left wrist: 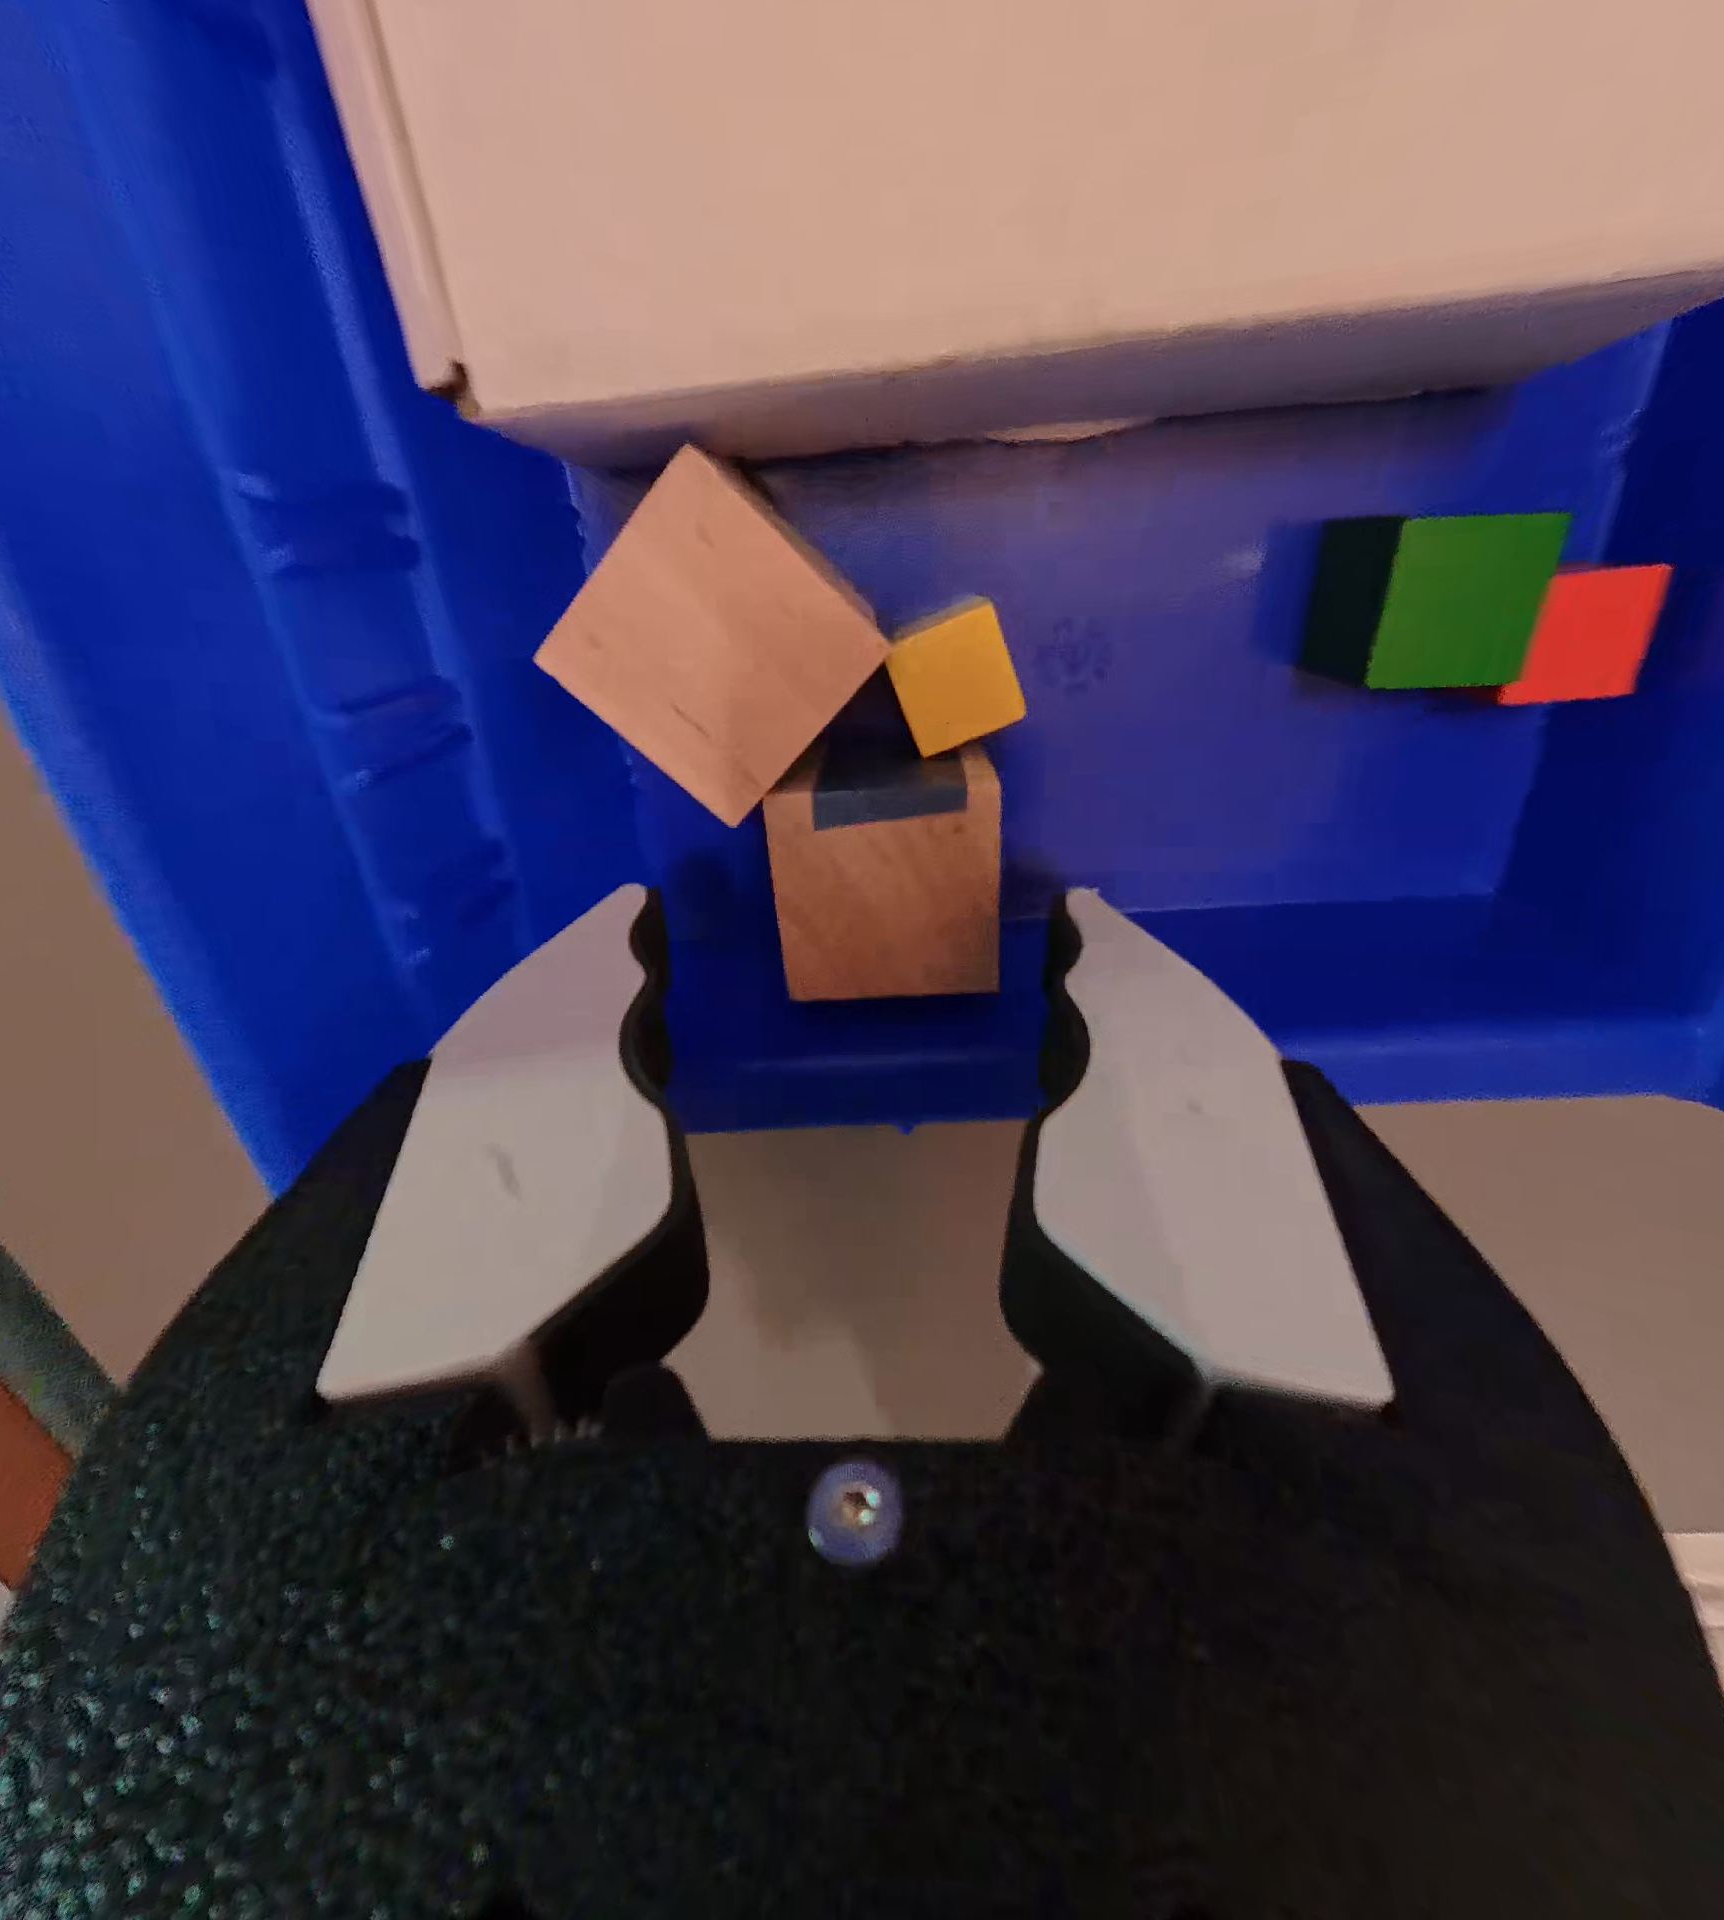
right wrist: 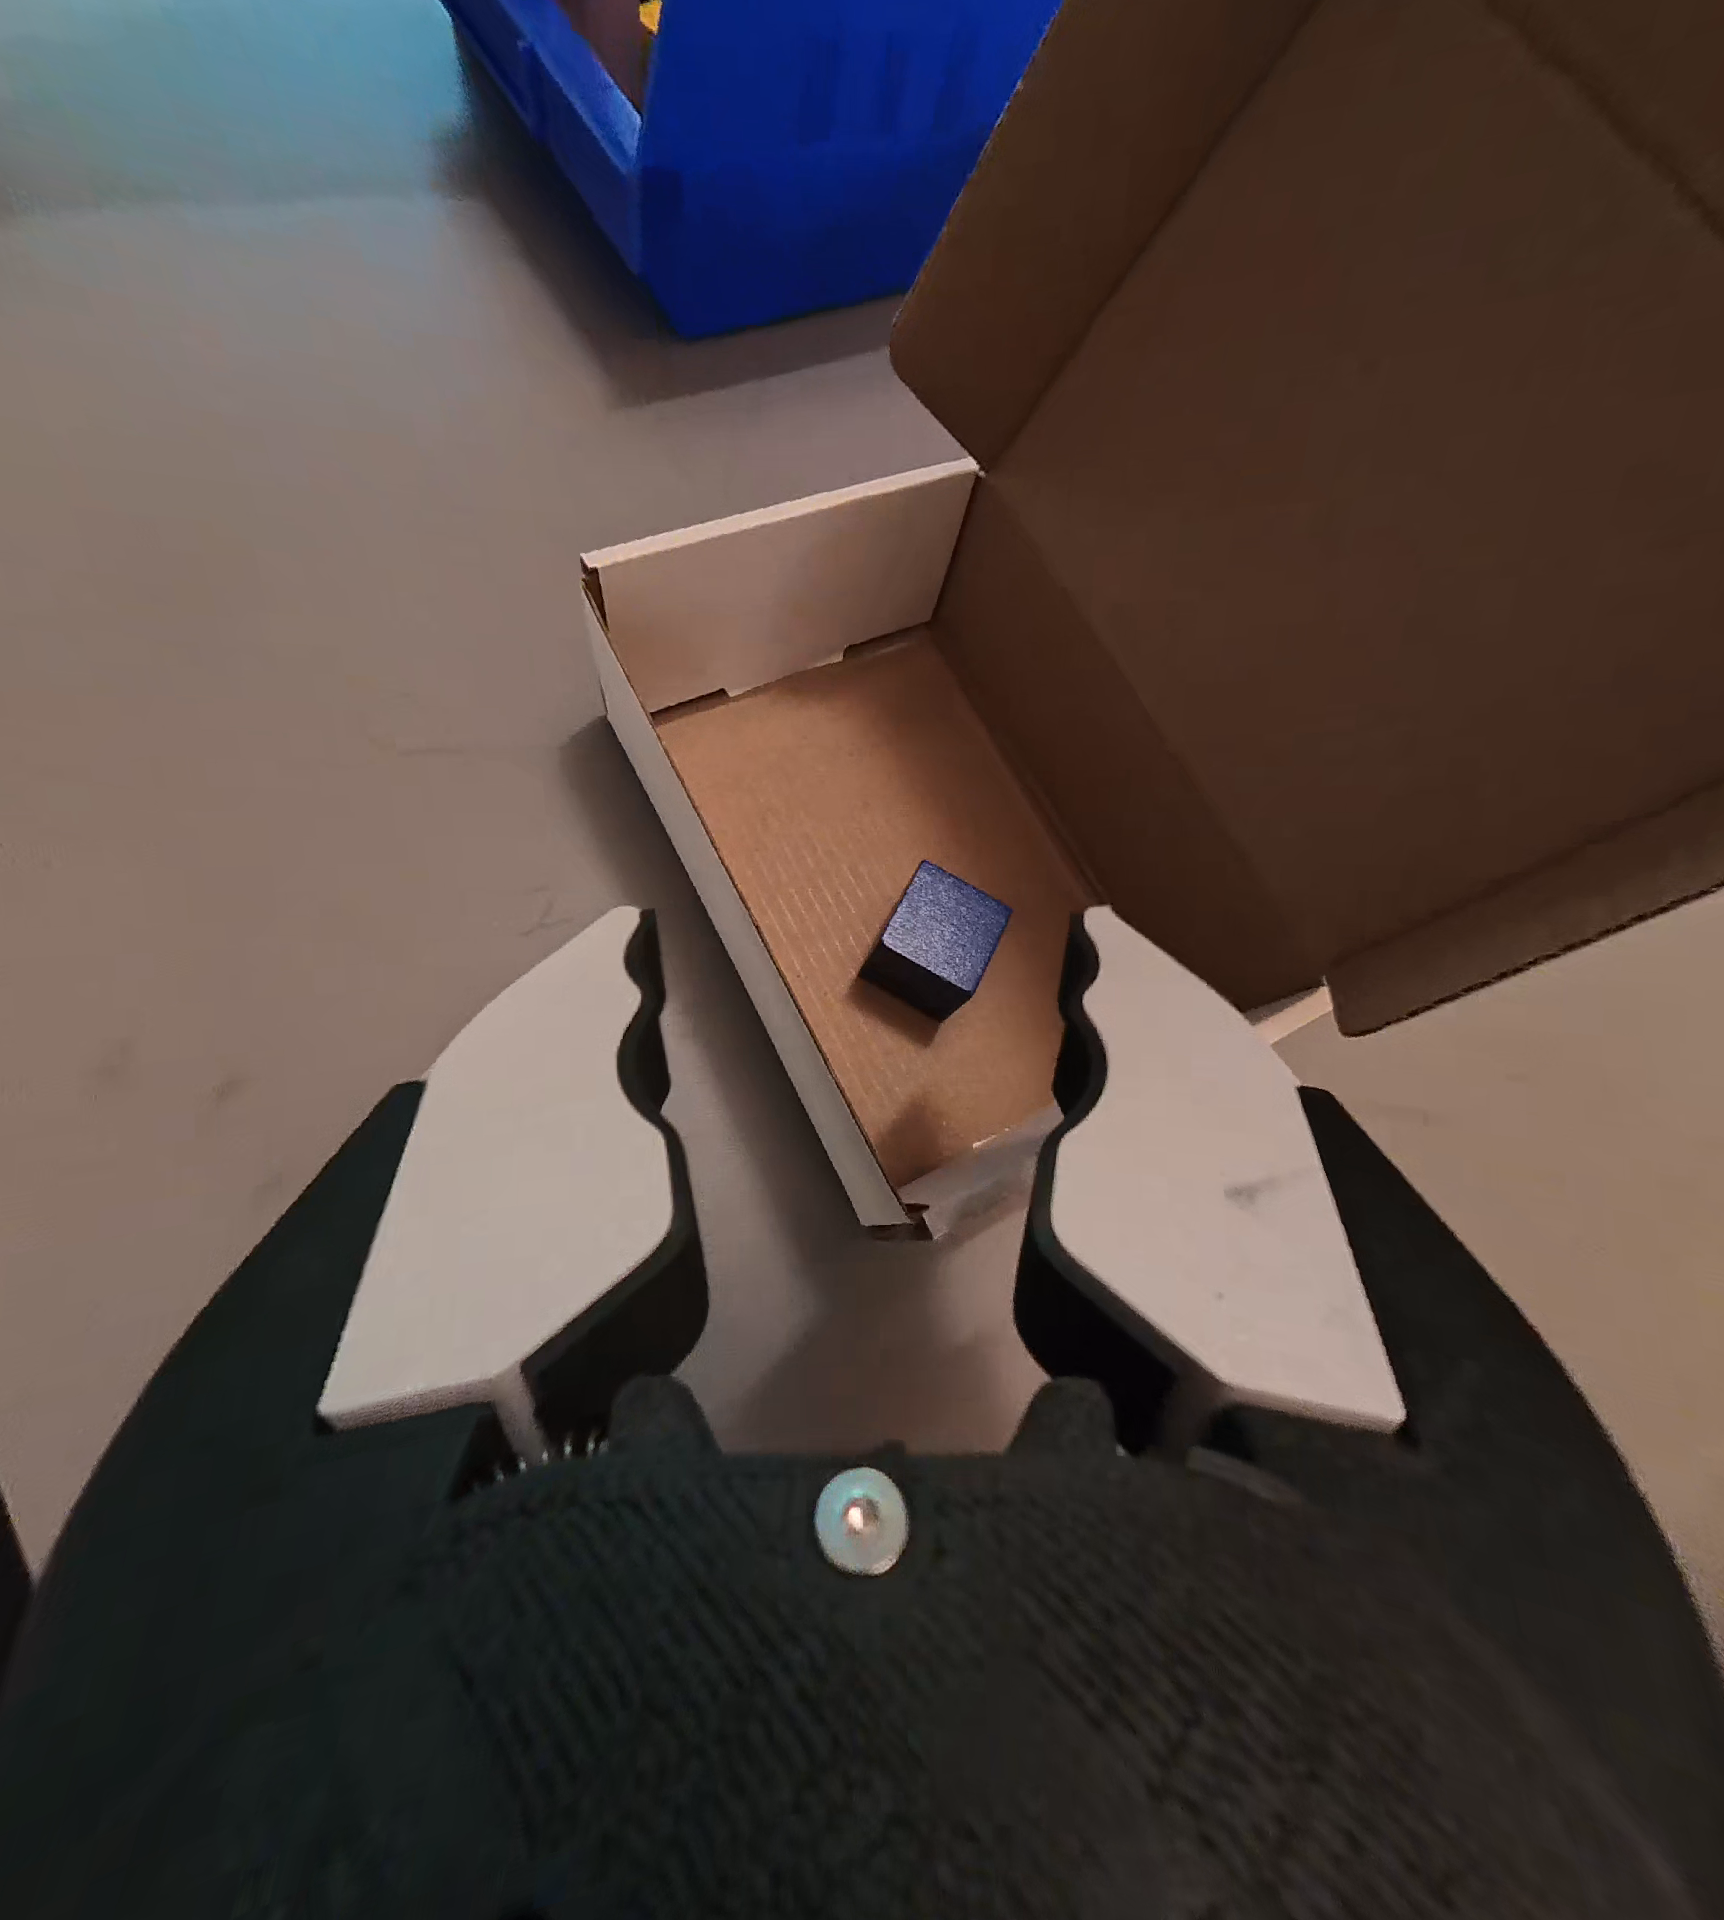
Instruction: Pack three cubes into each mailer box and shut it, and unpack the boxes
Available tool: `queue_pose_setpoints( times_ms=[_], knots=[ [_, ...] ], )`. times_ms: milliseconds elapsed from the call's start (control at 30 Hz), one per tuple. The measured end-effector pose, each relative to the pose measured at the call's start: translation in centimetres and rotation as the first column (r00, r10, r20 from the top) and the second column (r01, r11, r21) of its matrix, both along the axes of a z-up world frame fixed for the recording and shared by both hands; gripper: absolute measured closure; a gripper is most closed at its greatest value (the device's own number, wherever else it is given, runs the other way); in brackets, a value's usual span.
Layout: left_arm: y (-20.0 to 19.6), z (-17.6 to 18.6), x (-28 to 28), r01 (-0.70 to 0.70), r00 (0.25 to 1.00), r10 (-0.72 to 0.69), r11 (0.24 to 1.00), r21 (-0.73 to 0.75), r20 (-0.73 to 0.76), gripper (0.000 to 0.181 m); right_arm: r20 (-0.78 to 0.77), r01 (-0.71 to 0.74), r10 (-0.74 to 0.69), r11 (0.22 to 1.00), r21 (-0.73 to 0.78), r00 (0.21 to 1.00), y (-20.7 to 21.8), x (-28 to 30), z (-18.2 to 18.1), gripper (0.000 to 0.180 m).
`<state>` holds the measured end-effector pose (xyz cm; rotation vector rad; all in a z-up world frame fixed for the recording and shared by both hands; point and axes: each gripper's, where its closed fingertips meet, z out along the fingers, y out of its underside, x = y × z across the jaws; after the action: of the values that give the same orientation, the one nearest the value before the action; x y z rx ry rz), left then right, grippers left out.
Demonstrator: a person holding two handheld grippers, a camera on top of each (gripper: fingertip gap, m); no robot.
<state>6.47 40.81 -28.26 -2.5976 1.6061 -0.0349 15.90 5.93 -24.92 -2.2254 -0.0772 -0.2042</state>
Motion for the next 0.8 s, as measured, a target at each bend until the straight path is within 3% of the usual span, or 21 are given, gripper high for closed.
queue_pose_setpoints(
  times_ms=[67,100,167,300,400,467,600,700,733,800],
  knots=[
    [-0.3,-0.9,-0.4,0.029,0.998,-0.030,1.000,-0.011,-0.056,0.115,-0.019,-0.018,0.018,0.999,0.027,1.000,0.0,-0.3,0.5,0.099],
    [-0.3,-0.9,-0.3,0.061,0.997,-0.062,0.998,-0.015,-0.055,0.137,-0.040,-0.023,0.025,0.999,0.045,0.999,0.0,-0.6,0.8,0.097],
    [-0.3,0.2,0.1,0.067,0.998,-0.067,0.998,-0.010,-0.017,0.138,-0.101,-0.040,0.050,0.995,0.097,0.994,0.2,-1.2,1.7,0.094],
    [-0.7,6.1,1.7,0.115,0.969,-0.134,0.988,0.101,0.207,0.138,-0.234,-0.061,0.116,0.972,0.228,0.965,0.4,-2.2,4.1,0.090],
    [-3.7,11.0,2.7,0.191,0.871,-0.221,0.975,0.113,0.439,0.138,-0.319,-0.104,0.202,0.949,0.298,0.926,0.5,-3.4,5.4,0.086],
    [-7.6,14.2,3.5,0.352,0.713,-0.364,0.925,0.143,0.599,0.138,-0.363,-0.120,0.245,0.935,0.334,0.899,0.6,-4.2,6.0,0.085],
    [-19.3,18.7,2.5,0.671,0.186,-0.603,0.655,0.348,0.776,0.138,-0.511,-0.142,0.387,0.880,0.453,0.768,0.8,-6.7,8.3,0.084],
    [-27.5,20.5,0.0,0.690,-0.291,-0.635,0.379,0.617,0.716,0.138,-0.628,-0.108,0.499,0.826,0.554,0.597,0.5,-8.2,10.6,0.084],
    [-29.5,20.6,-0.6,0.656,-0.392,-0.621,0.329,0.680,0.679,0.138,-0.658,-0.098,0.544,0.804,0.587,0.520,0.3,-8.7,11.4,0.084],
    [-32.3,20.1,-1.3,0.626,-0.491,-0.602,0.259,0.736,0.630,0.138,-0.698,-0.068,0.632,0.756,0.651,0.337,-0.4,-9.8,13.3,0.087]
  ],
)
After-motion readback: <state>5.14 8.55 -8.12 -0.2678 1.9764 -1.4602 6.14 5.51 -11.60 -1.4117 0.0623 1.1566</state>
